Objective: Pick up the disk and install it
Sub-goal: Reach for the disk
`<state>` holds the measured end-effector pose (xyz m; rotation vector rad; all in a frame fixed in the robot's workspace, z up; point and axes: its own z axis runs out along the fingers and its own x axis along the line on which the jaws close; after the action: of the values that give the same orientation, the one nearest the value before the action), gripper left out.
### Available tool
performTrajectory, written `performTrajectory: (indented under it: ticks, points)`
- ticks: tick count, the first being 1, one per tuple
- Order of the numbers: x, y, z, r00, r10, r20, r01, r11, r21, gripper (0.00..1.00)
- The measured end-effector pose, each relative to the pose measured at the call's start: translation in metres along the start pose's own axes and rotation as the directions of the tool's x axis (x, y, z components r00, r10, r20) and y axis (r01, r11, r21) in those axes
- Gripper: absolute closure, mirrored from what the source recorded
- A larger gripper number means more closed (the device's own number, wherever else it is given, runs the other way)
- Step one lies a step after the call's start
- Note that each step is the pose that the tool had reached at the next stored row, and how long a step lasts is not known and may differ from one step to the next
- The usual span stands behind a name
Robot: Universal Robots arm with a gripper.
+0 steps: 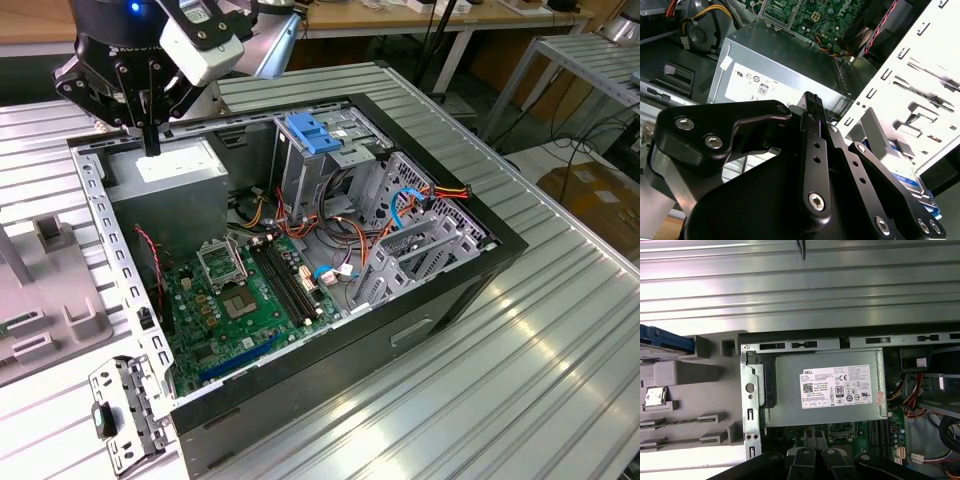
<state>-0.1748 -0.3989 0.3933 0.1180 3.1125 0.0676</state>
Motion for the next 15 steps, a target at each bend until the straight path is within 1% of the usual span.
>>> performTrajectory:
  ticks: [8, 15]
  points:
    - [0.008, -0.0006, -0.0002, 1.0, 0.0, 0.0, 0.0, 1.0, 0.0, 0.89]
    - [0.012, -0.0009, -0.0002, 1.0, 0.0, 0.0, 0.0, 1.0, 0.0, 0.89]
